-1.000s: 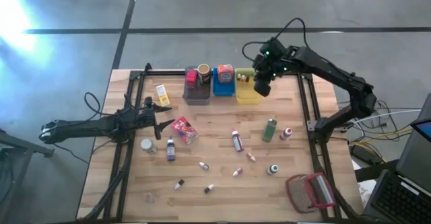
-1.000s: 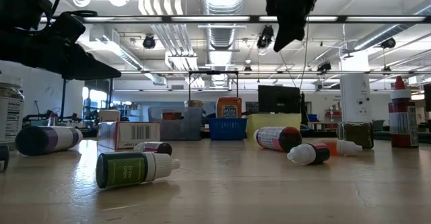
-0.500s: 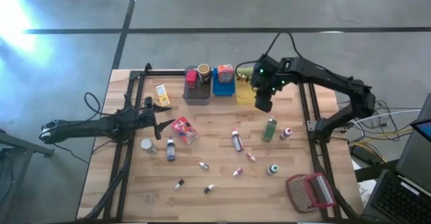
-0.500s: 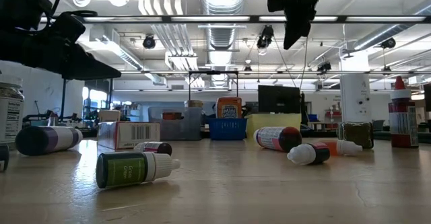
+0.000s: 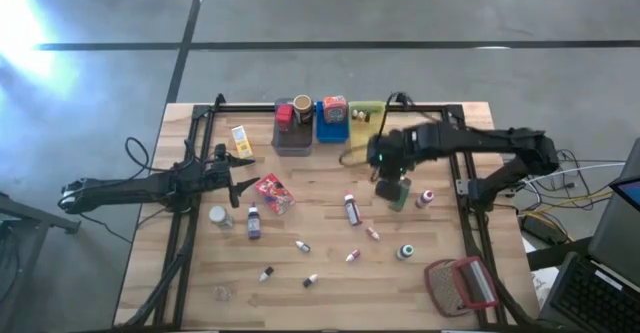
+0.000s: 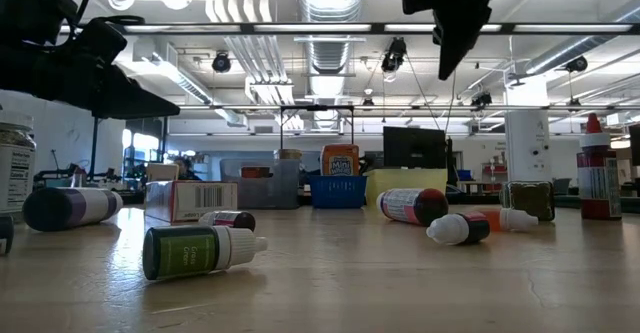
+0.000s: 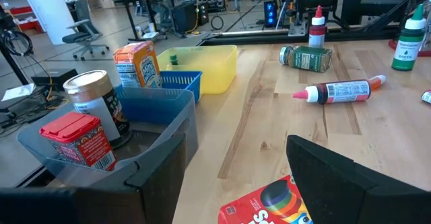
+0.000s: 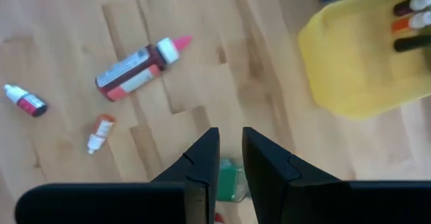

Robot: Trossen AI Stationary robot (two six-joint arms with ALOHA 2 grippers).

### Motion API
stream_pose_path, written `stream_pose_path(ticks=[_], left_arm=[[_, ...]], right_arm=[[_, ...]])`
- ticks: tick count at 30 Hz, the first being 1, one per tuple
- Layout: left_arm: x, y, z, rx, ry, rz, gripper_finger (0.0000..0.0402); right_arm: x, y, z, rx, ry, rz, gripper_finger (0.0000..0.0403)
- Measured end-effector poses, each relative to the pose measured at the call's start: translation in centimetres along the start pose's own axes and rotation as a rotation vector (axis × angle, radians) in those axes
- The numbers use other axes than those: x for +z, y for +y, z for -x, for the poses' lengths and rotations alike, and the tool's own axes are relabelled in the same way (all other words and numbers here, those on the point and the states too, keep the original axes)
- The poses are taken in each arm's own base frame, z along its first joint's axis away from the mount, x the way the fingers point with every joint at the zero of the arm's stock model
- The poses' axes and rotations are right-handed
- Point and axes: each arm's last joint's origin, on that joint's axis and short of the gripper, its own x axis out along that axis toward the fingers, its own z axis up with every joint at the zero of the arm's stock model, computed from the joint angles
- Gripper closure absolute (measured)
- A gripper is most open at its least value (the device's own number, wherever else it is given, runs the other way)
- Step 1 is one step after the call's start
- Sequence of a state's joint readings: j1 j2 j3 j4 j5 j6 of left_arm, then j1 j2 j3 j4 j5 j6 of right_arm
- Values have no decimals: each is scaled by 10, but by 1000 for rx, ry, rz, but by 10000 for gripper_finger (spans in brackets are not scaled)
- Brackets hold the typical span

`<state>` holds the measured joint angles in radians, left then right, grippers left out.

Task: Pick & Place Kitchen Items
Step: Move the orange food coloring bottle to the top right of the table

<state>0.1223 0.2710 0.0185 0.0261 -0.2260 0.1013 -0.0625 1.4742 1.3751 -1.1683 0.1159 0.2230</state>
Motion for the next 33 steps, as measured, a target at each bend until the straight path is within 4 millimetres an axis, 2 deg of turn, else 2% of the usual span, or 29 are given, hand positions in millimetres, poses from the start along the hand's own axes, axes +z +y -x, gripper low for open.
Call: stream_pose_path(ticks=[7,16,25,33], left_arm=[[0,0,0,0,0,0,140],[0,0,0,0,0,0,140],[0,0,0,0,0,0,140],[0,0,0,0,0,0,140]], right_arm=[[-25,52,-17,-53,-20,4,314],[-67,109,-48,-22,-161,-6,285],[-109,138,-65,-47,-333,-154,273],[-132,147,-68,-63,-441,-278,292]])
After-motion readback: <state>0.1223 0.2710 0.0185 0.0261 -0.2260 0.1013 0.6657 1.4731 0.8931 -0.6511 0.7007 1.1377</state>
